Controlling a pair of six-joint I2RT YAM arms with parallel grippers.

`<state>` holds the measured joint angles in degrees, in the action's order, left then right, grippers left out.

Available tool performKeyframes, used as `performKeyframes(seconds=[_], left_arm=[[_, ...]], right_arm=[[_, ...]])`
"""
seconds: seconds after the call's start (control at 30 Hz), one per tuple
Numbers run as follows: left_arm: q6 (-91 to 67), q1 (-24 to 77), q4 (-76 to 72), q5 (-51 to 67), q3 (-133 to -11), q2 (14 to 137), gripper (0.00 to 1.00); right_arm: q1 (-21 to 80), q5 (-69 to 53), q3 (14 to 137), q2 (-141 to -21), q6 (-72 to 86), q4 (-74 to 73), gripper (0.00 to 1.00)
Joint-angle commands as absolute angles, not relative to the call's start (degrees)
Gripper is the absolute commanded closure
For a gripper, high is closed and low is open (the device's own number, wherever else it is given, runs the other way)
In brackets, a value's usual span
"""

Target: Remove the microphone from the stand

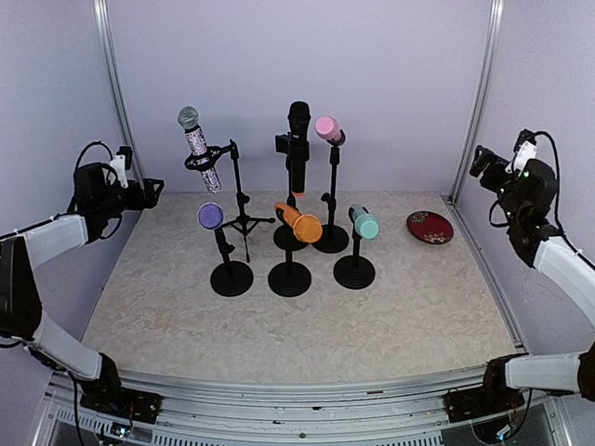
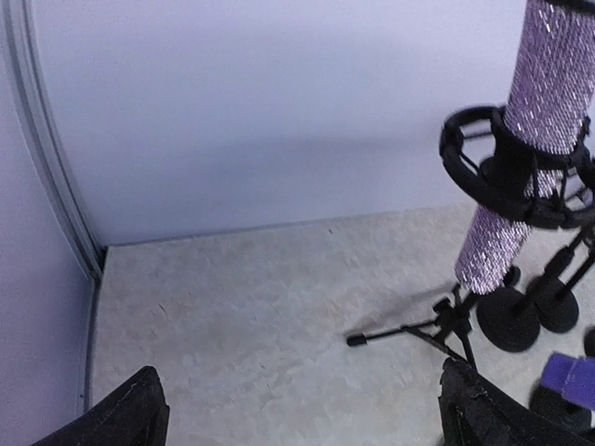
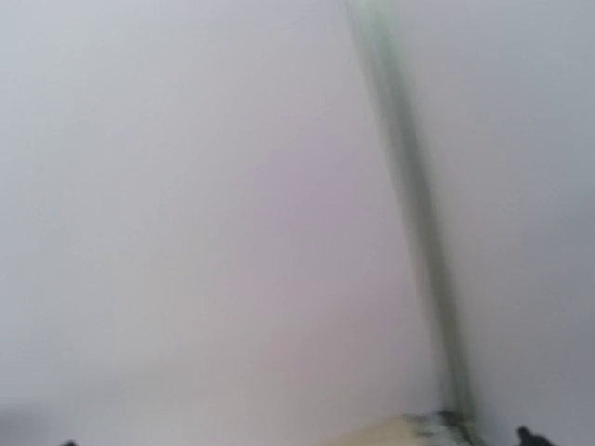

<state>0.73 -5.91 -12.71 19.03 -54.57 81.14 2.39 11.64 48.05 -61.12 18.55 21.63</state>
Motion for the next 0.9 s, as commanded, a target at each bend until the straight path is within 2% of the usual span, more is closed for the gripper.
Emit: performKeyframes(seconds=[0.0,0.2,0.27,0.37,0.63,0.87], left_arm=[[6.01,-6.85,10.2,29.87,-57.03,79.28,0.01],[11.94,-7.44,16.87,35.03,-55.8,74.56,0.01],[12.78,-7.55,18.13,36.22,-55.15,73.62,0.01],[14.91,-7.47,21.17,38.22,-54.8,73.29,0.01],[16.96,-7.3,23.03,39.99,-54.41,73.34,0.01],[18.73,-7.29,23.9,41.73,-53.57,73.04,0.01]], right_arm=[[15.73,12.18,55.7,-60.02,15.53,5.57,0.0],[49.23,32.62,64.24,-66.1,2.78,4.86,0.0],[57.59,37.74,67.08,-71.01,-0.38,6.28,0.0],[66.13,38.31,73.68,-80.02,-2.42,6.57,0.0],[72.48,28.43,99.28,-106.04,-2.58,-2.86,0.0],[72.6,25.08,112.05,-117.09,-4.17,-6.77,0.0]])
